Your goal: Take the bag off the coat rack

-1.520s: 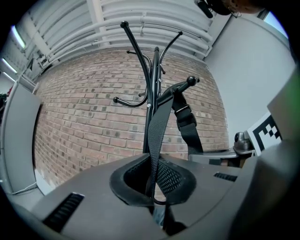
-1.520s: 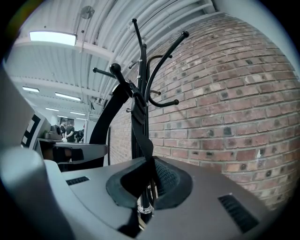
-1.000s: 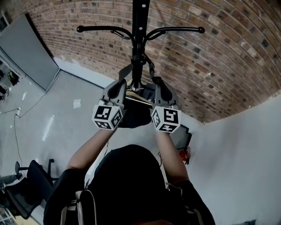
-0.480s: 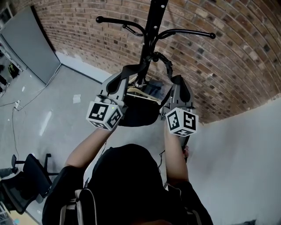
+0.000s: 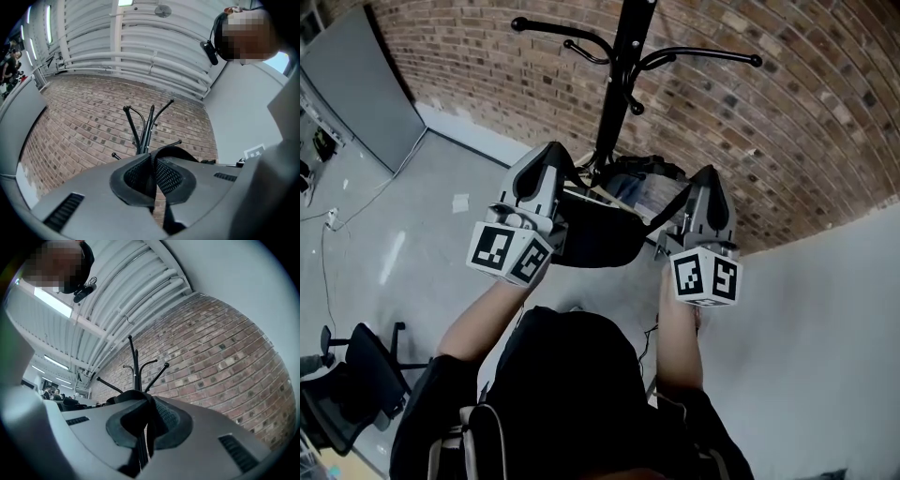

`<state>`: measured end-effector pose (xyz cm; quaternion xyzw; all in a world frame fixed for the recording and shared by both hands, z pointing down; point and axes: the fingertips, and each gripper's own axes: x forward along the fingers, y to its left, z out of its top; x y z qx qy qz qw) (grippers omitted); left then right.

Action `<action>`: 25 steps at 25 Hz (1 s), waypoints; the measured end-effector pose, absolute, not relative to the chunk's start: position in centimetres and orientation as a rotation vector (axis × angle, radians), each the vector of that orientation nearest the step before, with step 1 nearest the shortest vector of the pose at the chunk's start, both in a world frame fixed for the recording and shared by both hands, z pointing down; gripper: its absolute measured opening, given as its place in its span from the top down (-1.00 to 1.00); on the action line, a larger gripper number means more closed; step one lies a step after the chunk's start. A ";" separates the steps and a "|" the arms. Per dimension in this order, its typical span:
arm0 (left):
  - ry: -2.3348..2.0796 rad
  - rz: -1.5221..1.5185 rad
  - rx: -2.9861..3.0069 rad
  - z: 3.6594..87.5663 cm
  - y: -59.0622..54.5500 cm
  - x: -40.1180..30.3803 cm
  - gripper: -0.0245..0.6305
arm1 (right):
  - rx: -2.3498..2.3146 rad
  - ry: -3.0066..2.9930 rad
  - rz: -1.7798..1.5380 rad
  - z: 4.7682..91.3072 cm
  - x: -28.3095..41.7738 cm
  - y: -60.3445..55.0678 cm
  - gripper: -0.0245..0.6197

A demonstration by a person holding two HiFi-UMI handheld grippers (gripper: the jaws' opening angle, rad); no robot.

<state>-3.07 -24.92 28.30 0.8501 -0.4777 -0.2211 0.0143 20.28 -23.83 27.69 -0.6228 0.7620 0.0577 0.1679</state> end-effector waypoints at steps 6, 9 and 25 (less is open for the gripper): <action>-1.536 -0.699 2.587 28.9 -23.7 -6.2 0.86 | -1.801 2.120 0.117 28.4 21.4 -22.2 0.86; -1.557 -0.689 2.565 29.2 -23.2 -7.6 0.86 | -1.805 2.113 0.110 28.6 21.4 -21.6 0.86; -1.467 -0.659 2.440 30.9 -22.1 -11.2 0.86 | -1.852 2.200 0.087 30.7 18.1 -19.3 0.86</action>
